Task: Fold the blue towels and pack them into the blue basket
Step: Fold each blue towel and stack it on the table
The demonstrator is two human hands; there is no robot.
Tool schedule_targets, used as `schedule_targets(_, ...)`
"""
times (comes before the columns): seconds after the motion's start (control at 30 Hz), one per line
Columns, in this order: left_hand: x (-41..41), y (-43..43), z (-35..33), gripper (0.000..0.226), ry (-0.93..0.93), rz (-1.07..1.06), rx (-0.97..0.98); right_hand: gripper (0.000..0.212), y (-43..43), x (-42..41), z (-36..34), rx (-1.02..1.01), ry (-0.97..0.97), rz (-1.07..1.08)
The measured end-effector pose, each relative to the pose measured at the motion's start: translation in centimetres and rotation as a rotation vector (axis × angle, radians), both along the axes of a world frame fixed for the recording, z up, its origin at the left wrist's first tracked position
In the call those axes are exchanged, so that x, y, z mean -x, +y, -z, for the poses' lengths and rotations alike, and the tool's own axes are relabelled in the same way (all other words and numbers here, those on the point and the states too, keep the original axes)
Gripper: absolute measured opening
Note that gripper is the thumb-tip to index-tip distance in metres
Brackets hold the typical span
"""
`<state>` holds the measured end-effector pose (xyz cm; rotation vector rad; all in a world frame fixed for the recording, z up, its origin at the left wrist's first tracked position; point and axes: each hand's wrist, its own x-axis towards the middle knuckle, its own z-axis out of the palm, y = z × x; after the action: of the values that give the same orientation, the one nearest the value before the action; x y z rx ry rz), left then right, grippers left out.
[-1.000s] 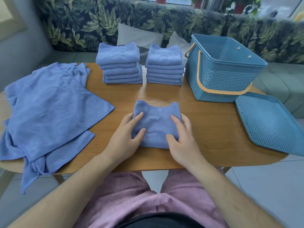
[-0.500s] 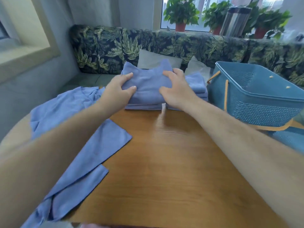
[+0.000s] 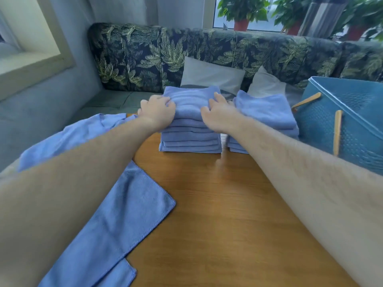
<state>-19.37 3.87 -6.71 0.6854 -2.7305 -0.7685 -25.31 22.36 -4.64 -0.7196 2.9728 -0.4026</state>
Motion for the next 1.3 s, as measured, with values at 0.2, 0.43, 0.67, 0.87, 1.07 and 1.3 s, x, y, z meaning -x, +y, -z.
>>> schedule_targets(0.2,-0.2,0.3,1.5,0.045,-0.036,-0.061,0.034,0.057,0.0,-0.3,0.6,-0.091,0.052,-0.035)
schedule_targets(0.43,-6.3,2.3,-0.5,0.036,0.323,0.006,0.239,0.038,-0.7,-6.3,-0.2,0.215,0.524,-0.128)
schedule_targets(0.67,-16.4,1.7,2.0,0.045,0.317,0.019,0.223,0.035,-4.6,-15.6,3.5,0.277,0.427,-0.327)
schedule_targets(0.87,-23.0,-3.4,5.0,0.019,0.104,-0.111,0.261,0.027,-10.0,-20.5,5.9,0.194,0.217,-0.496)
schedule_targets(1.07,-25.4,-7.1,6.4,0.027,-0.132,-0.209,0.410,0.028,-14.1,-22.1,7.5,0.099,0.038,-0.550)
schedule_targets(1.3,-24.2,-8.7,6.2,0.023,-0.094,-0.227,0.399,0.031,-16.1,-21.2,8.1,0.057,0.034,-0.476)
